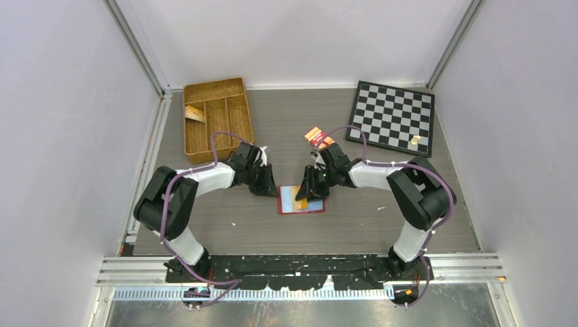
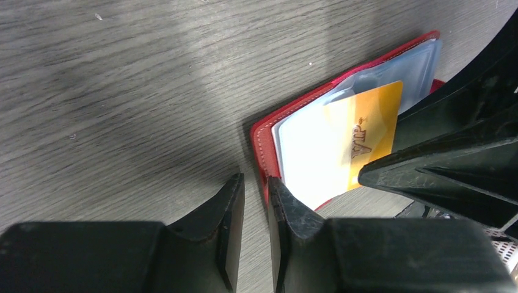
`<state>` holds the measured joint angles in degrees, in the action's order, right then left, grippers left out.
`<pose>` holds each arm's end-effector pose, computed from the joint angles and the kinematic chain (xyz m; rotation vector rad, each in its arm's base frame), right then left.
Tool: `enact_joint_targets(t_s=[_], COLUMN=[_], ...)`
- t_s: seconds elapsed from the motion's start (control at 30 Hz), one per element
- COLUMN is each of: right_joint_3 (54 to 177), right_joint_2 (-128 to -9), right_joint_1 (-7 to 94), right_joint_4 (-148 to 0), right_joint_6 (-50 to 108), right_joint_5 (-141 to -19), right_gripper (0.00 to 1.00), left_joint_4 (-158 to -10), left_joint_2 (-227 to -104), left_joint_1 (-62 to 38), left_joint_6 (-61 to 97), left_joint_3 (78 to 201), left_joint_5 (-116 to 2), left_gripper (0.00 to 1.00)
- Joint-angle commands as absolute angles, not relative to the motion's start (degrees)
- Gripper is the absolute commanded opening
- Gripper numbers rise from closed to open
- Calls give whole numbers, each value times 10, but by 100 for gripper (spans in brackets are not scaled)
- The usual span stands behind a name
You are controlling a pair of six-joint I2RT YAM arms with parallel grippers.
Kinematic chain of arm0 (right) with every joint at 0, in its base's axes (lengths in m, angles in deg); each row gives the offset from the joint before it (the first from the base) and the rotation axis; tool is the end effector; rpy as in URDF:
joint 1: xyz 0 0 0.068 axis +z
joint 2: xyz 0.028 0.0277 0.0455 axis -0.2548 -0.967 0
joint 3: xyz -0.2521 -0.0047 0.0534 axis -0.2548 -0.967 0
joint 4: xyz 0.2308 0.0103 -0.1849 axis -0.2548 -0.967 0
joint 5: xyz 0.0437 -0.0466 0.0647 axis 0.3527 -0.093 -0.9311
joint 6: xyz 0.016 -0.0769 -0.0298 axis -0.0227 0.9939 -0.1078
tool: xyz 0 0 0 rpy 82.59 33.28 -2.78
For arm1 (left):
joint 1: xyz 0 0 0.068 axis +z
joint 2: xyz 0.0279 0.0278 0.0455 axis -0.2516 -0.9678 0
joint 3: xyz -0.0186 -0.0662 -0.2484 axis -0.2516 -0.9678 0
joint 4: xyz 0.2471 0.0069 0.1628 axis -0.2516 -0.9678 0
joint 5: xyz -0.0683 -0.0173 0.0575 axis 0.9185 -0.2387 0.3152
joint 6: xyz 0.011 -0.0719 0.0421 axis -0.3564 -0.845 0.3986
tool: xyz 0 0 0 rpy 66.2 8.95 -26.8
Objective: Put the credit cards into the card holder
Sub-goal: Insert the credit card into the card holder.
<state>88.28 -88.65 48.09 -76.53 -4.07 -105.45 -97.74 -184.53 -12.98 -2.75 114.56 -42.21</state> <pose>0.2823 0.2332 0.0589 -0.0887 2.7714 1.1604 0.2948 -0.1861 0.0717 0.0314 2.7532 -0.8608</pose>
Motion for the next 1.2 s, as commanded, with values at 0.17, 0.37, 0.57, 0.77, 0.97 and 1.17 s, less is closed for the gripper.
enact_joint_targets(t_s=[0.17, 0.37, 0.57, 0.77, 0.97, 1.17], right_joint_3=[927, 936, 937, 932, 929, 933], right_joint_2=[-818, -790, -785, -806, -823, -835], right_joint_1=[480, 480, 480, 481, 481, 487], right_joint_4=[-917, -954, -960, -937, -926, -919], right_joint_6=[26, 44, 49, 40, 38, 35], right_joint_5=[-951, -913, -907, -928, -944, -950], right_gripper=[51, 57, 58, 54, 51, 45], left_joint_4=[-987, -965, -941, -924, -920, -920], left_joint_2=[-1830, -1829, -1834, -1855, -1864, -1868], left_joint_1=[-135, -136, -155, -171, -174, -176], left_joint_6=[-18, -33, -55, -69, -71, -71], left_joint_3=[1130, 1123, 1119, 1119, 1121, 1122], left_joint_5=[-442, -422, -417, -416, -417, -416], left_gripper=[28, 28, 28, 27, 24, 18])
